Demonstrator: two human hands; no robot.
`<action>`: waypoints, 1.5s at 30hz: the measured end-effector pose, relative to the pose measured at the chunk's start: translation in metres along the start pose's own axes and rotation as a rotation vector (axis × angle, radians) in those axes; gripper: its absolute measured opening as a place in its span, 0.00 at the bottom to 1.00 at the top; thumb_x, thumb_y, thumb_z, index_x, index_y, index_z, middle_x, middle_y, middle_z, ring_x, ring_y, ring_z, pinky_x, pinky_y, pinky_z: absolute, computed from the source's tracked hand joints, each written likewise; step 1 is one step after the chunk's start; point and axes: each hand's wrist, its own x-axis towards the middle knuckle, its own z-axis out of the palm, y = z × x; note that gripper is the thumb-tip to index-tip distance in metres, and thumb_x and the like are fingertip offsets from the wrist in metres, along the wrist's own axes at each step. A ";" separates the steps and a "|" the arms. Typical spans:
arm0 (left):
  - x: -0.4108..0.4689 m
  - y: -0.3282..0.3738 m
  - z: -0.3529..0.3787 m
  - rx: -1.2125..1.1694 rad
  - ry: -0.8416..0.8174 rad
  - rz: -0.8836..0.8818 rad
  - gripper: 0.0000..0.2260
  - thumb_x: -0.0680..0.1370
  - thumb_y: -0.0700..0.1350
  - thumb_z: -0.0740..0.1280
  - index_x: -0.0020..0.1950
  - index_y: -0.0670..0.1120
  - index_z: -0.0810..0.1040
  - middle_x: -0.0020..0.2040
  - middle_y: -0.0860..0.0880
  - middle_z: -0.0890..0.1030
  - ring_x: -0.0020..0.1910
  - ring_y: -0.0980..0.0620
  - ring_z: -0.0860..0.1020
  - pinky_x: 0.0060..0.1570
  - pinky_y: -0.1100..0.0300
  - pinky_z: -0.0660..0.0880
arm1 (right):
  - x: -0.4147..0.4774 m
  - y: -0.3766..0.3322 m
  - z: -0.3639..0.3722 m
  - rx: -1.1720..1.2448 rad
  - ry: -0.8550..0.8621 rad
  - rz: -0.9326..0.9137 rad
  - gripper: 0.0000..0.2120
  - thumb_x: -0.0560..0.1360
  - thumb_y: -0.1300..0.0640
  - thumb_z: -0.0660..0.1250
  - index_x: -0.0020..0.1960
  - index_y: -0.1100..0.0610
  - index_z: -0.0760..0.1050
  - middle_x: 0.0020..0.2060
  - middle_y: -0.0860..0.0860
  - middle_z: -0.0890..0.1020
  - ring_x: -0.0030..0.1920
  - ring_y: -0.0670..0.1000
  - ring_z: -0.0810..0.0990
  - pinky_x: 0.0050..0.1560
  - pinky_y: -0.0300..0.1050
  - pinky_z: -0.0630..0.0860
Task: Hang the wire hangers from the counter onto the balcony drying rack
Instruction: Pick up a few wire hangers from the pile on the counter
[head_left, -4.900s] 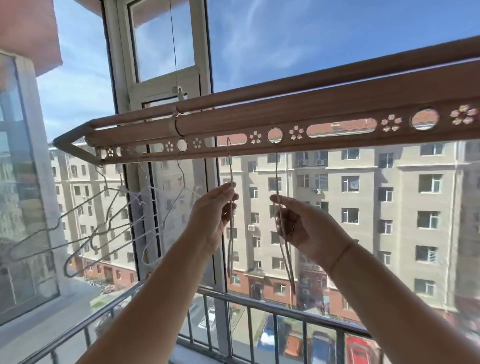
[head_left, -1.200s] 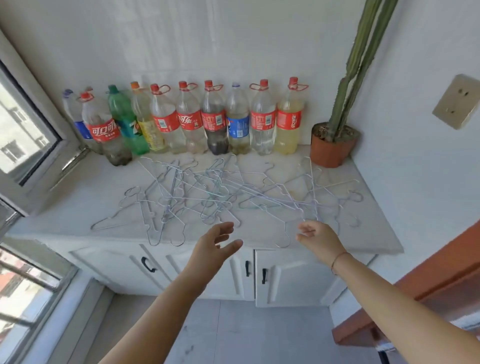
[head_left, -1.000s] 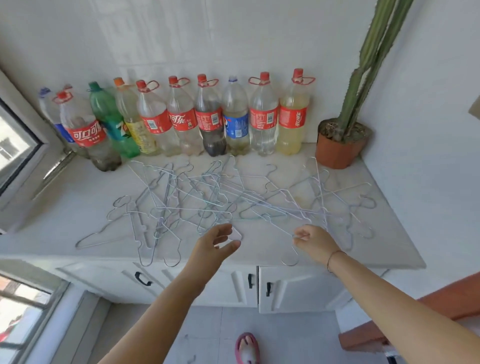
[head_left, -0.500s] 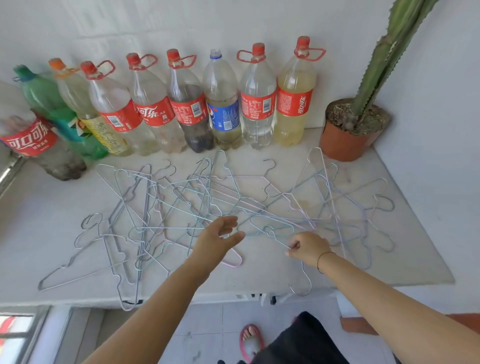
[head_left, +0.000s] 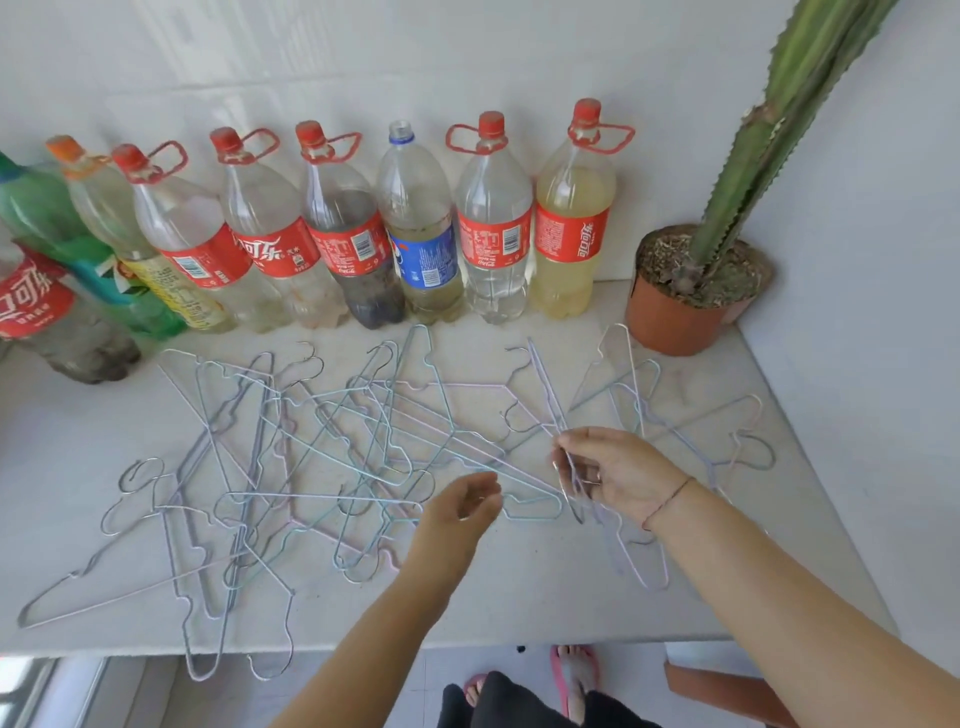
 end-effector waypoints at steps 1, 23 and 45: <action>-0.002 0.002 0.010 -0.021 -0.050 -0.005 0.11 0.76 0.42 0.68 0.58 0.50 0.78 0.53 0.55 0.82 0.53 0.59 0.79 0.45 0.76 0.73 | -0.001 -0.002 0.003 0.094 -0.021 0.004 0.06 0.75 0.64 0.64 0.41 0.60 0.76 0.31 0.54 0.82 0.32 0.49 0.79 0.36 0.41 0.77; 0.028 0.020 0.094 -0.136 -0.126 -0.042 0.07 0.75 0.36 0.67 0.47 0.46 0.82 0.39 0.46 0.85 0.36 0.55 0.81 0.39 0.70 0.74 | -0.038 0.055 -0.194 -0.126 0.881 0.104 0.13 0.75 0.62 0.59 0.33 0.52 0.67 0.31 0.51 0.70 0.30 0.48 0.69 0.32 0.41 0.66; 0.043 0.014 0.113 -0.065 -0.165 -0.092 0.06 0.77 0.38 0.66 0.50 0.45 0.82 0.41 0.44 0.85 0.27 0.56 0.77 0.33 0.67 0.74 | -0.041 0.019 -0.193 0.258 0.439 -0.239 0.16 0.77 0.70 0.53 0.52 0.59 0.77 0.42 0.54 0.80 0.42 0.49 0.77 0.38 0.37 0.73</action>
